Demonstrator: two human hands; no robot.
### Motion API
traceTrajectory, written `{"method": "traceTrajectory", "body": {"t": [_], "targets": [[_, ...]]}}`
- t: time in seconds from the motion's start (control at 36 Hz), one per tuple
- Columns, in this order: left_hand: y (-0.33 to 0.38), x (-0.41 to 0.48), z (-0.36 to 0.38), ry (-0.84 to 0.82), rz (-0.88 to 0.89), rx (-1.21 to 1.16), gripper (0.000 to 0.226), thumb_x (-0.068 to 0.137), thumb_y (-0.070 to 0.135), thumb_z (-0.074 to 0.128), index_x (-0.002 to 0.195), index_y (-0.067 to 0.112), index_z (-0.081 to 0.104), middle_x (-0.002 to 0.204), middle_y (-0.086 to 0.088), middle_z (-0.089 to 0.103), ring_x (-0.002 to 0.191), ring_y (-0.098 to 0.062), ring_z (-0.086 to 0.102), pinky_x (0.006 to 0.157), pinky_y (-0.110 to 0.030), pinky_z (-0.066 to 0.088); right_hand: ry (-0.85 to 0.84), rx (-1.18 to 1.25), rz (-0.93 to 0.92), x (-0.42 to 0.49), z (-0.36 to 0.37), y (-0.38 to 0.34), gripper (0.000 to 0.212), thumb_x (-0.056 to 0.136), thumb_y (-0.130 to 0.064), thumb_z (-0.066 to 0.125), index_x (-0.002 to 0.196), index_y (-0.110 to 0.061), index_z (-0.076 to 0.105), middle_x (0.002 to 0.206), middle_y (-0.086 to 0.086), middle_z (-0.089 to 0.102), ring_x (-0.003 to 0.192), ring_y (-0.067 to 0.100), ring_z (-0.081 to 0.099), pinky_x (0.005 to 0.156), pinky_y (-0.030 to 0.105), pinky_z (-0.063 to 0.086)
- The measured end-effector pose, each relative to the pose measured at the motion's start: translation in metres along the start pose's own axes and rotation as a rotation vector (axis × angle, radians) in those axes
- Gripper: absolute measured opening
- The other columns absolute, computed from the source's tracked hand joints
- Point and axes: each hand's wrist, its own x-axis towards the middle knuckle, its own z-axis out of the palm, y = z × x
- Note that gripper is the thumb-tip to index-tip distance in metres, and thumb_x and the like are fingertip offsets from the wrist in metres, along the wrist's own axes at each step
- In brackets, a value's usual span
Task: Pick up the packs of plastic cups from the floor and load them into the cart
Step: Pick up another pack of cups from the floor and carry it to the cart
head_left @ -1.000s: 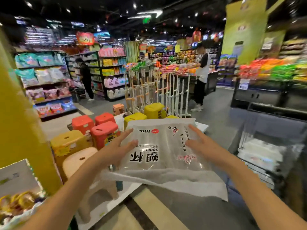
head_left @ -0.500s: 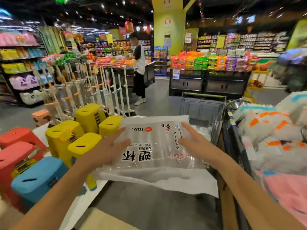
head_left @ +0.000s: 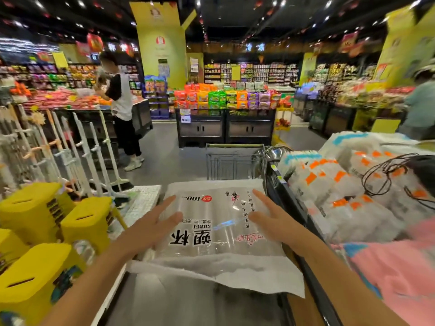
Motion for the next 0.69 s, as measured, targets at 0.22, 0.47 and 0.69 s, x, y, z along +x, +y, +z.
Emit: {"method": "traceTrajectory", "body": {"t": [0.22,0.47,0.69], "targets": [[-0.001,0.083,0.001,-0.115,0.058,-0.040,0.064,0.070,0.084,0.054,0.128,0.075,0.027,0.148,0.008,0.048,0.121,-0.017,0.058,0.096,-0.038,0.052,0.053,-0.012,0.043,0.041,-0.015,-0.004,0.066,0.100,-0.035,0.055,0.155,-0.043,0.019,0.162,-0.004,0.025,0.139,0.020,0.038,0.111,0.038,0.034],[0.046,0.189,0.020,-0.072,0.084,0.015,0.062,0.092,0.061,0.051,0.147,0.055,0.024,0.126,0.009,0.054,0.089,-0.001,0.059,0.066,-0.021,0.048,0.104,-0.010,0.045,0.130,-0.068,0.008,0.063,0.102,-0.031,0.051,0.156,-0.037,0.019,0.161,-0.001,0.027,0.141,0.022,0.036,0.092,0.026,0.032],[0.082,0.284,0.048,-0.063,0.099,0.014,0.063,0.091,0.062,0.051,0.148,0.055,0.022,0.154,0.009,0.037,0.118,-0.015,0.052,0.077,-0.025,0.047,0.108,0.020,0.047,0.226,-0.121,0.034,0.064,0.101,-0.031,0.054,0.156,-0.038,0.022,0.162,0.003,0.025,0.142,0.027,0.035,0.107,0.038,0.036]]}}
